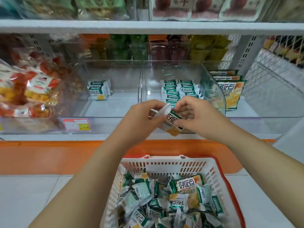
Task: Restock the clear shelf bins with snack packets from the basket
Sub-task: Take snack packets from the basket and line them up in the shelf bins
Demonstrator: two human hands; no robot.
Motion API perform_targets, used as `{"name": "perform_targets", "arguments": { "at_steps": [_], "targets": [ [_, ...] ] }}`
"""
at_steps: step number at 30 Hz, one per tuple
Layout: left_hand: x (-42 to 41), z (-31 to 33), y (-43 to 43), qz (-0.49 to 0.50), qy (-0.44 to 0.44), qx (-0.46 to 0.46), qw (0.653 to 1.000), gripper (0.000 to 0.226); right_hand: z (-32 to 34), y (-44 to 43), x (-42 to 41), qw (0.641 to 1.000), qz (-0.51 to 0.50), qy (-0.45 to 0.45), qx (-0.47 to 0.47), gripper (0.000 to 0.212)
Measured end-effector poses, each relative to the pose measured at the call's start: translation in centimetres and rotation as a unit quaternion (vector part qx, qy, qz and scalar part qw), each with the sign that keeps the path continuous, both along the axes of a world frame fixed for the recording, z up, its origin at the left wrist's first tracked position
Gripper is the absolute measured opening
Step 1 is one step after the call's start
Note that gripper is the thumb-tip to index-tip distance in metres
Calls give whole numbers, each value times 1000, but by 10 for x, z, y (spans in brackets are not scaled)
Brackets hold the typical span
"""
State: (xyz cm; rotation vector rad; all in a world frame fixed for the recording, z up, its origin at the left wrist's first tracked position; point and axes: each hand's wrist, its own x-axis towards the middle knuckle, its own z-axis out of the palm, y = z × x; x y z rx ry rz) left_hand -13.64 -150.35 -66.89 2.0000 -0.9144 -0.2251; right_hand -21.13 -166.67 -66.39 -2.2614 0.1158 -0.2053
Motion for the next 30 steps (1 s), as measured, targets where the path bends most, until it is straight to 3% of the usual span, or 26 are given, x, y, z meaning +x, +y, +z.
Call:
{"name": "perform_targets", "arguments": {
  "at_steps": [6,9,18,23,30],
  "targets": [
    [58,11,-11,103,-42,-93,989,20,2,-19,64,996,-64,-66,-18,25],
    [94,4,-17,162,-21,-75,984,27,-4,-35,109,988,-118,-101,-11,21],
    [155,-17,-45,147,73,-44,986,39,-45,-69,226,982,-178,-59,-36,27],
    [172,-33,-51,134,105,-80,982,25,-61,-76,262,976,-171,-49,-122,20],
    [178,-47,-50,114,109,-140,977,28,-80,-75,279,952,-117,-31,-281,17]
  ]
}}
